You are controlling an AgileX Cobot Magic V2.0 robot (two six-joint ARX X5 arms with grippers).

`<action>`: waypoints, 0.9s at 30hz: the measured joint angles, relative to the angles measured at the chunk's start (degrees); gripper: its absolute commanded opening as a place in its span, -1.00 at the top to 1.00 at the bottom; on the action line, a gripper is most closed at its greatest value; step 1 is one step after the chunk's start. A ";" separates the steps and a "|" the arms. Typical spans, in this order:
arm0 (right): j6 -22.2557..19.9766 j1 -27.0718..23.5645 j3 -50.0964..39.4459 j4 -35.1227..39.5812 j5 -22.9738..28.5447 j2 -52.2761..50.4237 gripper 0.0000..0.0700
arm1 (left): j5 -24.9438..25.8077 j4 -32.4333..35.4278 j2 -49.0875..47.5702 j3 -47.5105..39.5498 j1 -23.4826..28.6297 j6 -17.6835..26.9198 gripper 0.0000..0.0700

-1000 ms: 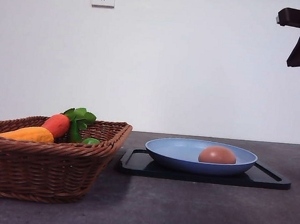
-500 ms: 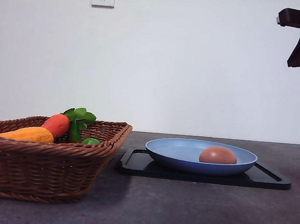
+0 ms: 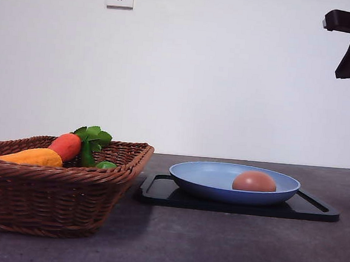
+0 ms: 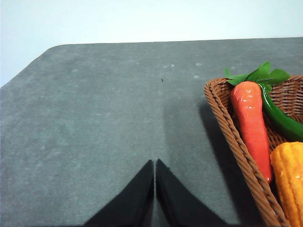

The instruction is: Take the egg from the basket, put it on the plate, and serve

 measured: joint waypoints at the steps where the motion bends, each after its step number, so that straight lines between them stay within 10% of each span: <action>1: 0.00 0.00 0.00 0.00 0.00 0.00 1.00 | 0.00 0.00 0.00 0.00 0.00 0.00 1.00; 13: -0.20 0.00 0.00 -1.21 0.18 -0.74 1.00 | 0.00 0.04 -0.02 0.00 0.00 0.00 1.00; 27: -6.50 -11.97 -3.25 -13.44 5.95 -32.90 1.00 | 0.00 0.02 -0.02 0.00 0.00 0.00 1.00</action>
